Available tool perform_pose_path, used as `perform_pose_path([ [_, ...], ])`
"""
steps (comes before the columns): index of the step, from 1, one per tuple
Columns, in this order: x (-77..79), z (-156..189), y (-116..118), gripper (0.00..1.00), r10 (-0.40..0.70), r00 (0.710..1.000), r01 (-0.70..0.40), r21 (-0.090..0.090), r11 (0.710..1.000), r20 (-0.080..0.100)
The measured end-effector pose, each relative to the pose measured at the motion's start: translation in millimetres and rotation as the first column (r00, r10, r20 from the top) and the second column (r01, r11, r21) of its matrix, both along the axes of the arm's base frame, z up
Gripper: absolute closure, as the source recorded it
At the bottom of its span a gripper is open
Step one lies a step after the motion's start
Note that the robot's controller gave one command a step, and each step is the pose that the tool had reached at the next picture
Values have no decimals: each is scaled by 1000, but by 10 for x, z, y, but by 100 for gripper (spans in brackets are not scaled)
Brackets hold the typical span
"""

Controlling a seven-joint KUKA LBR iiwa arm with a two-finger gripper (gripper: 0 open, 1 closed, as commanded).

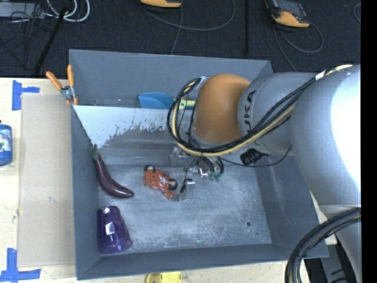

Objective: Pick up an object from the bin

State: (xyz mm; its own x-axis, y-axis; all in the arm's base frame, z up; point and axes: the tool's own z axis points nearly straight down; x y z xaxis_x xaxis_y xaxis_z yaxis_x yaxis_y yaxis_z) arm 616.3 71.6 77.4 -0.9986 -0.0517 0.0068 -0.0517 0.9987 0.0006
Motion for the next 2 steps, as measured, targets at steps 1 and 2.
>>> perform_pose_path([
  [1, 62, -1, 295, 0, 52, 999, -52, 0, 999, 10],
  [2, 8, 64, 400, 100, 196, 981, -196, 0, 981, 8],
])
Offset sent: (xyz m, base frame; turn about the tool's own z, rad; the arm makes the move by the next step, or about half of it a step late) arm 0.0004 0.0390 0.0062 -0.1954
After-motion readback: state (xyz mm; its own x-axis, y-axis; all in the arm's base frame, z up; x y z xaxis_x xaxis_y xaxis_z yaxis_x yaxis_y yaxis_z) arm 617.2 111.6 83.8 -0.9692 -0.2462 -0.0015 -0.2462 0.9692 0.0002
